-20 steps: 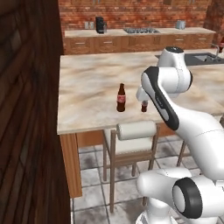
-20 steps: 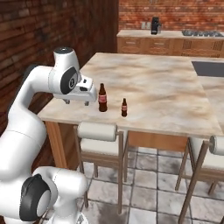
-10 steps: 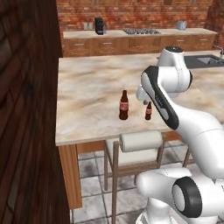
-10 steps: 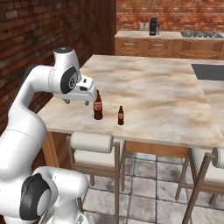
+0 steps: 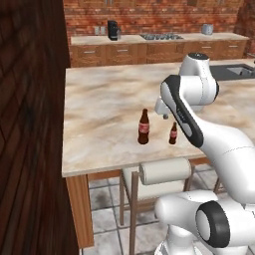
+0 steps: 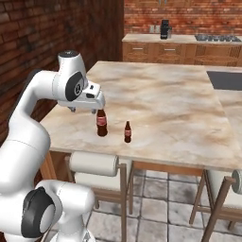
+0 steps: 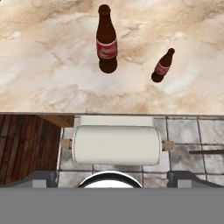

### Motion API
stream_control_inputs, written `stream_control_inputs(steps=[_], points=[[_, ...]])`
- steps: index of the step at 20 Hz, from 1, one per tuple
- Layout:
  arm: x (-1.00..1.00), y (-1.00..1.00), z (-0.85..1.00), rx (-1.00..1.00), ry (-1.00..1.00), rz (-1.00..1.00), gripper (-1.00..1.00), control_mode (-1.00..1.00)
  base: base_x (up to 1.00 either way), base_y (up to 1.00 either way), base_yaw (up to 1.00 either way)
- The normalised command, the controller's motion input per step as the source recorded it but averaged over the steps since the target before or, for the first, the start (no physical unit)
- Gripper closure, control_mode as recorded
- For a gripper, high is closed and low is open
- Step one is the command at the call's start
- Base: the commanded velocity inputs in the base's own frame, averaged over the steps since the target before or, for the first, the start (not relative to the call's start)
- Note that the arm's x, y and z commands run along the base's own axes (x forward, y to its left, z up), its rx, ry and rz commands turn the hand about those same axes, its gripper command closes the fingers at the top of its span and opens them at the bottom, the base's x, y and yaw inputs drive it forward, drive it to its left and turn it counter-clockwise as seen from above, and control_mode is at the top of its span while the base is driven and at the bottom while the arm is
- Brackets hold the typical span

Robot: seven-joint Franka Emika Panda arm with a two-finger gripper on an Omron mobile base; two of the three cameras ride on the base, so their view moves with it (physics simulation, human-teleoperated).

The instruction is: Place the large bottle from the dining counter next to the other large bottle outside the sink, and place the small bottle from the dining counter next to the other small bottle inside the sink.

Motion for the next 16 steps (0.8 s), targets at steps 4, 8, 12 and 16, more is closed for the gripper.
stream_control_inputs(steps=[4, 8, 12, 16], points=[[0.00, 0.00, 0.00, 0.00, 0.00, 0.00, -1.00, 1.00, 0.35, -0.10, 0.00], [0.00, 0.00, 0.00, 0.00, 0.00, 0.00, -1.00, 1.00, 0.34, -0.11, 0.00], [0.00, 0.00, 0.00, 0.00, 0.00, 0.00, -1.00, 1.00, 0.27, -0.09, 0.00], [0.00, 0.00, 0.00, 0.00, 0.00, 0.00, -1.00, 1.00, 0.09, -0.03, 0.00]])
